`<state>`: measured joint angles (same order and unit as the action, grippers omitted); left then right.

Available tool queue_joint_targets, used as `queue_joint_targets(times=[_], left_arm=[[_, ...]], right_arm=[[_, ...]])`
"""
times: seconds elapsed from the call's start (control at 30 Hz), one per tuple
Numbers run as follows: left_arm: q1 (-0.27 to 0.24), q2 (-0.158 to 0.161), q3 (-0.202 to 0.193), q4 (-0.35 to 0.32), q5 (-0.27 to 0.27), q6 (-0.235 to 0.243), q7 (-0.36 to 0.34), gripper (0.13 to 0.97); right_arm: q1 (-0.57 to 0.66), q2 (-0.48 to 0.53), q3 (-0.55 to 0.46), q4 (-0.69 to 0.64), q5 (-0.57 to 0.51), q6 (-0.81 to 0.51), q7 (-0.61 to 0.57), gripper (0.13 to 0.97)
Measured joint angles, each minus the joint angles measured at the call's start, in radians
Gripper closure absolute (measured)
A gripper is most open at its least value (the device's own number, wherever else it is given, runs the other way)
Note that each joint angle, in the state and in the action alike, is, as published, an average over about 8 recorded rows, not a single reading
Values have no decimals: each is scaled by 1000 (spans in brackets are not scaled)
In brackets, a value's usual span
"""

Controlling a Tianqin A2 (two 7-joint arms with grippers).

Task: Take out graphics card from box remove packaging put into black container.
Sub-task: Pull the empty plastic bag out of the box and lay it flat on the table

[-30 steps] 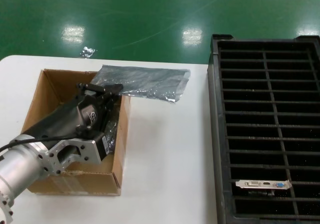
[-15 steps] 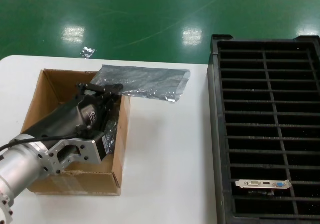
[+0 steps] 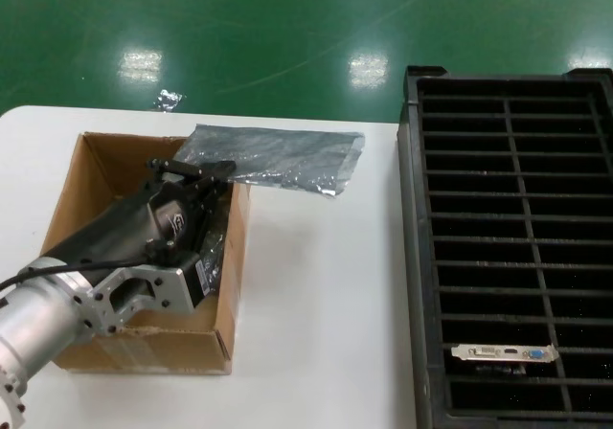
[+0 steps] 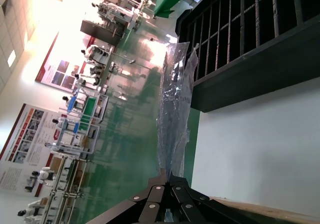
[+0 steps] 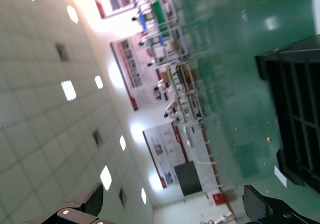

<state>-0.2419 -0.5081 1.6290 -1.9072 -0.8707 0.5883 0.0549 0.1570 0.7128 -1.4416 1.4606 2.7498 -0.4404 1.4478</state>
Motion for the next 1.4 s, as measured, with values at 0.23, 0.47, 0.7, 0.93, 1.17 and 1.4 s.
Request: queue_joint_targets(times=[0.23, 0.47, 0.7, 0.93, 1.17, 1.4], left_arm=[[0, 0, 0, 0, 0, 0, 0, 958], [0, 6, -3, -4, -4, 14, -19, 958], [-19, 130, -82, -22, -17, 194, -236, 958], [-49, 342, -202, 23, 1, 413, -500, 958], [-36, 302, -52, 122, 96, 273, -402, 958], [-44, 161, 227, 214, 221, -15, -94, 958]], right_arm=[[41, 49, -93, -22, 2, 164, 190, 129], [65, 77, -145, -41, -1, 234, 282, 129], [66, 76, -144, -41, -7, 234, 287, 129], [66, 76, -143, -41, -9, 234, 289, 129], [66, 75, -143, -41, -11, 234, 291, 129], [66, 75, -143, -41, -12, 234, 292, 129]])
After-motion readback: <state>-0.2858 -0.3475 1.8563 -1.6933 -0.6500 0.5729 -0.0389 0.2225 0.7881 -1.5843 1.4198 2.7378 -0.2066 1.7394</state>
